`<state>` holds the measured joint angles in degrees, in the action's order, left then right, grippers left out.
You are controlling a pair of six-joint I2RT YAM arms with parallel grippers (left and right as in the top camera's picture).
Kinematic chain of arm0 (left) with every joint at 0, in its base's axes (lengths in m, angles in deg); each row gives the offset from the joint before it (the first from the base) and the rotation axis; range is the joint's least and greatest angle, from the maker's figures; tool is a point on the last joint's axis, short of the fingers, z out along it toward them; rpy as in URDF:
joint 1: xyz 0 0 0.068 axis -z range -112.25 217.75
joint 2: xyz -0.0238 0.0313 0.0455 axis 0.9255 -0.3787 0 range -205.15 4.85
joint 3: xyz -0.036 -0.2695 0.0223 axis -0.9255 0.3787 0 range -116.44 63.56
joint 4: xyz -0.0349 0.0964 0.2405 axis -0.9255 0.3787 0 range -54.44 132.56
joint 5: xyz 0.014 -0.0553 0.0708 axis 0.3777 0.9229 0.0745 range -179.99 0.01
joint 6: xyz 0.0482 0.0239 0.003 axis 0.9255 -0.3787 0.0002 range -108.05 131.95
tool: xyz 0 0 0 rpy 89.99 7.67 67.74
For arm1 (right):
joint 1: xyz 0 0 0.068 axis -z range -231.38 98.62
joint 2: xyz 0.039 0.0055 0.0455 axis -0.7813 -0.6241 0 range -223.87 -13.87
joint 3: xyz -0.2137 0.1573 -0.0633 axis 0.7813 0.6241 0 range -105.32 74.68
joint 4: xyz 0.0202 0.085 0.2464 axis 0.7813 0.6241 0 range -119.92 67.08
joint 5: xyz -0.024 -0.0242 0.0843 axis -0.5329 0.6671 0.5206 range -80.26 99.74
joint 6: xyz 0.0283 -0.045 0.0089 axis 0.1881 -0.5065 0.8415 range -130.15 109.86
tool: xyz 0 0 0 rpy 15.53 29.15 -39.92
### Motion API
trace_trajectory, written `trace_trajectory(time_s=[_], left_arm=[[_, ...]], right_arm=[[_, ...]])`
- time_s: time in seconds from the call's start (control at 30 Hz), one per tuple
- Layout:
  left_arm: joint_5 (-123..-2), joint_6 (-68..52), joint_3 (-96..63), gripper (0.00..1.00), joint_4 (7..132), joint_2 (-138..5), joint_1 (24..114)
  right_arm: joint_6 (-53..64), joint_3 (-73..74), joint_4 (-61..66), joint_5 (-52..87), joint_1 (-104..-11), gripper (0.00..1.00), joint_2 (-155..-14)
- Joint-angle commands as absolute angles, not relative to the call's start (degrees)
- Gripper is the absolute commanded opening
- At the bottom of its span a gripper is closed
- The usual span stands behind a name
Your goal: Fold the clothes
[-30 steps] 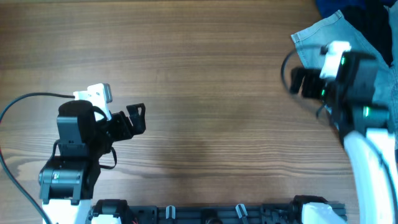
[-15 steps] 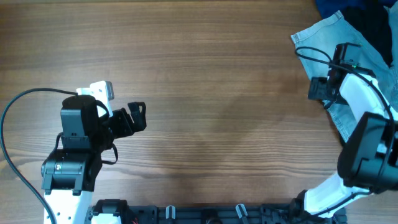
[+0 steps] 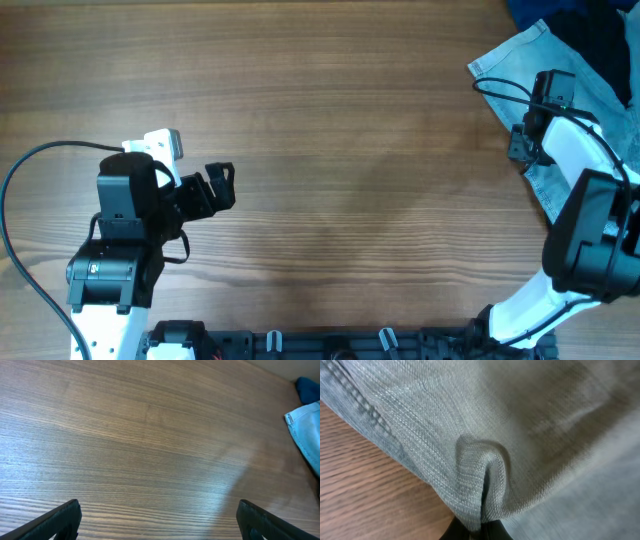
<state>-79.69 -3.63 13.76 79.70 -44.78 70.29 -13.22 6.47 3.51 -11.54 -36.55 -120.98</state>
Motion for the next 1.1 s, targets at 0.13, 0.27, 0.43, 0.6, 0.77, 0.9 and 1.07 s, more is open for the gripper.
trace_trajectory(time_s=[0.13, 0.27, 0.43, 0.6, 0.77, 0.9, 1.07], left_arm=[[-80.5, -3.7, 12.7, 1.0, 79.5, -44.8, 70.6], [-80.5, -3.7, 12.7, 1.0, 79.5, -44.8, 70.6], [-80.5, -3.7, 12.7, 1.0, 79.4, -44.8, 70.6], [-80.5, -3.7, 12.7, 1.0, 79.1, -44.8, 70.6], [-80.4, -3.7, 12.7, 1.0, 79.1, -44.8, 70.6], [-80.4, -4.0, 12.7, 1.0, 78.1, -46.0, 70.6], [-77.3, -5.7, 12.7, 1.0, 71.7, -57.7, 70.6]], right_arm=[[-21.2, 2.2, 3.9, -8.0, -43.6, 0.04, -96.3], [-24.1, 2.2, 10.3, 0.4, -57.8, 0.04, -90.6], [-22.2, 2.3, 7.9, 14.1, -71.1, 0.05, -93.5], [-4.2, 2.3, -21.9, 16.3, -78.1, 0.28, -99.5], [1.9, 2.3, -10.4, -2.3, -75.2, 1.0, -103.5], [2.1, 2.3, 5.1, -7.0, -72.4, 1.0, -99.1], [3.5, 2.3, 13.6, -6.8, -69.5, 1.0, -93.4]])
